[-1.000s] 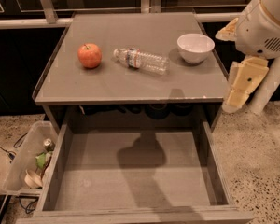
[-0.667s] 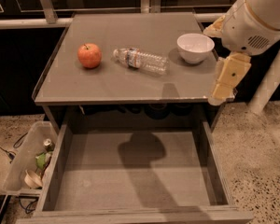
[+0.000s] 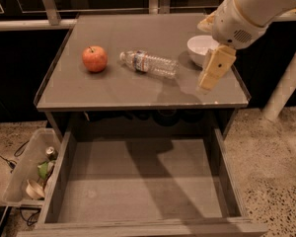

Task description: Place water bottle into top drawer

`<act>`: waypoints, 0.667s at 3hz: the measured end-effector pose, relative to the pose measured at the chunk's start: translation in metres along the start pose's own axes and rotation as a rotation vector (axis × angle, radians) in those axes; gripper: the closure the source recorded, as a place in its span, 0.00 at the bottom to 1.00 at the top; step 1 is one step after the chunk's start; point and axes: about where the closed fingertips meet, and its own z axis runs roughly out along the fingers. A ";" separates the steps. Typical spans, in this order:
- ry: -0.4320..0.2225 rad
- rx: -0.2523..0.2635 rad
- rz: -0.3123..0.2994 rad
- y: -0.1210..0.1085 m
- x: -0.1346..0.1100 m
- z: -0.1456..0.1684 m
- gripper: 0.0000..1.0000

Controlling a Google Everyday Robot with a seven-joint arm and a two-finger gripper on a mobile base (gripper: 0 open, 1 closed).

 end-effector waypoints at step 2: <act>0.035 -0.006 0.001 -0.033 -0.009 0.028 0.00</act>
Offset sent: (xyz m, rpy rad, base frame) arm 0.0350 0.0065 -0.0084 -0.0264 0.0143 -0.0172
